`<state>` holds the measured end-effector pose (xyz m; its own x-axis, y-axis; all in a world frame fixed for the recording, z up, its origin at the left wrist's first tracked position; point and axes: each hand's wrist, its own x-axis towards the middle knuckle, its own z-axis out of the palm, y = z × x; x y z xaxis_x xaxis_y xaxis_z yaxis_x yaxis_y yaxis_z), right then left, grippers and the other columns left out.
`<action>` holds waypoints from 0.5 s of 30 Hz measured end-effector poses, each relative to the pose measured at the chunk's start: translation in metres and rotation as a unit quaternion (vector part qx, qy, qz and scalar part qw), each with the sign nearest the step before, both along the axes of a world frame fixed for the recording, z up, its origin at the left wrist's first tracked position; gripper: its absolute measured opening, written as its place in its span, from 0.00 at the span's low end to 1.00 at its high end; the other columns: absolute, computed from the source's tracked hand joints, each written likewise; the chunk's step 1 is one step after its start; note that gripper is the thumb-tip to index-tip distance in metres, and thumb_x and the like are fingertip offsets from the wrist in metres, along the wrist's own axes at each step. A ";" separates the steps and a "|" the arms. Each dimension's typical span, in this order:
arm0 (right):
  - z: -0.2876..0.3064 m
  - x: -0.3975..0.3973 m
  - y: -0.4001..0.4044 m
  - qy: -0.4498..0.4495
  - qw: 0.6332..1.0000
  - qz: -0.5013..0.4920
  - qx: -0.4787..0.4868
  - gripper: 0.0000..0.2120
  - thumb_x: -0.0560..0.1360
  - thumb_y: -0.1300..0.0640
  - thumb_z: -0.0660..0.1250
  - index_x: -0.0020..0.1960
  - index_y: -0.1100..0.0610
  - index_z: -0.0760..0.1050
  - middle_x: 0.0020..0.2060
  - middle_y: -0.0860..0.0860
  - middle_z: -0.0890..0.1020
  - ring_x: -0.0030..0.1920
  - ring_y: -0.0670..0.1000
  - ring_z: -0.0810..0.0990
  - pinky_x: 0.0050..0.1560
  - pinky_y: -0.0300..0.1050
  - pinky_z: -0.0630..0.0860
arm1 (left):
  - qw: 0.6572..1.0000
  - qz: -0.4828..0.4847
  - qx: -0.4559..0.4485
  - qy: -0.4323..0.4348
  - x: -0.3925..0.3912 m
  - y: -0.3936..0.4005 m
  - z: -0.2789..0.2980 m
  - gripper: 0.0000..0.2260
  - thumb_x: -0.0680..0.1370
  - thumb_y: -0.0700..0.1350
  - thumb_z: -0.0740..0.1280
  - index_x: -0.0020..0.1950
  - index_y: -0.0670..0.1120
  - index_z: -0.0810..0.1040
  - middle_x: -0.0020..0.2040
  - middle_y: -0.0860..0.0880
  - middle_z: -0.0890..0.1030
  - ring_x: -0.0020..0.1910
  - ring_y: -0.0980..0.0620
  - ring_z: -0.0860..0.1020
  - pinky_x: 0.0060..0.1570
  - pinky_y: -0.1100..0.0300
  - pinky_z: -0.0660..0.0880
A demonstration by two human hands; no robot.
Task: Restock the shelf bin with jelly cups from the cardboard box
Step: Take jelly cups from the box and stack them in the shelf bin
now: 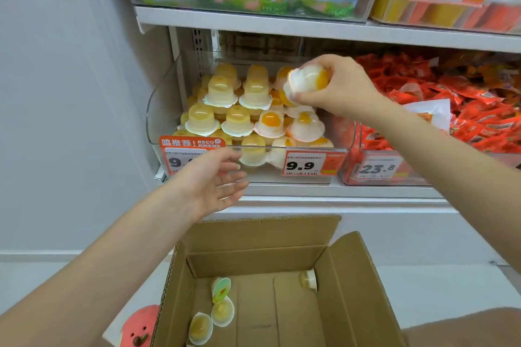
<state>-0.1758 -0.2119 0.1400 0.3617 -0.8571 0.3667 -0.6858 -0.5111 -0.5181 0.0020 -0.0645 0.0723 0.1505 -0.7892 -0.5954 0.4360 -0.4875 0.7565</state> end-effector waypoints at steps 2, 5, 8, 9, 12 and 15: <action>0.009 0.011 -0.016 0.106 0.994 0.013 -0.016 0.28 0.64 0.46 0.76 0.61 0.53 0.76 0.56 0.51 0.79 0.56 0.51 0.76 0.48 0.39 0.68 | 0.999 0.005 0.021 -0.026 0.007 -0.004 -0.001 0.08 0.75 0.46 0.67 0.48 0.42 0.76 0.51 0.44 0.79 0.45 0.48 0.78 0.46 0.56 0.76; 0.010 0.023 -0.032 0.224 0.974 0.033 -0.020 0.33 0.64 0.47 0.76 0.65 0.57 0.73 0.58 0.55 0.79 0.58 0.55 0.76 0.48 0.40 0.68 | 0.999 0.003 0.037 0.000 0.013 -0.009 -0.001 0.06 0.76 0.45 0.66 0.44 0.42 0.75 0.47 0.45 0.78 0.45 0.48 0.78 0.44 0.56 0.76; 0.008 0.029 -0.042 0.283 0.958 0.042 -0.001 0.36 0.63 0.46 0.77 0.67 0.58 0.72 0.59 0.56 0.78 0.58 0.57 0.76 0.48 0.41 0.68 | 0.999 -0.013 0.048 0.011 0.015 -0.012 -0.004 0.05 0.76 0.44 0.66 0.43 0.43 0.75 0.46 0.45 0.78 0.45 0.48 0.77 0.45 0.57 0.75; 0.009 0.031 -0.044 0.297 0.954 0.044 0.006 0.36 0.63 0.46 0.77 0.66 0.58 0.72 0.58 0.55 0.78 0.57 0.57 0.76 0.47 0.42 0.70 | 0.999 -0.017 0.050 0.012 0.015 -0.012 -0.005 0.05 0.76 0.44 0.66 0.42 0.43 0.75 0.45 0.45 0.78 0.46 0.47 0.77 0.45 0.57 0.75; 0.009 0.035 -0.052 0.329 0.942 0.049 0.033 0.37 0.62 0.44 0.78 0.66 0.57 0.72 0.57 0.54 0.78 0.54 0.56 0.76 0.48 0.46 0.74 | 0.998 -0.017 0.052 0.014 0.017 -0.014 -0.007 0.05 0.76 0.43 0.65 0.42 0.42 0.75 0.45 0.45 0.78 0.48 0.46 0.77 0.46 0.56 0.75; 0.008 0.036 -0.057 0.341 0.937 0.068 0.040 0.41 0.61 0.43 0.78 0.69 0.55 0.68 0.62 0.53 0.76 0.58 0.56 0.75 0.55 0.47 0.74 | 0.998 -0.014 0.055 0.018 0.018 -0.016 -0.007 0.05 0.76 0.43 0.65 0.44 0.42 0.75 0.46 0.45 0.78 0.48 0.46 0.77 0.47 0.57 0.75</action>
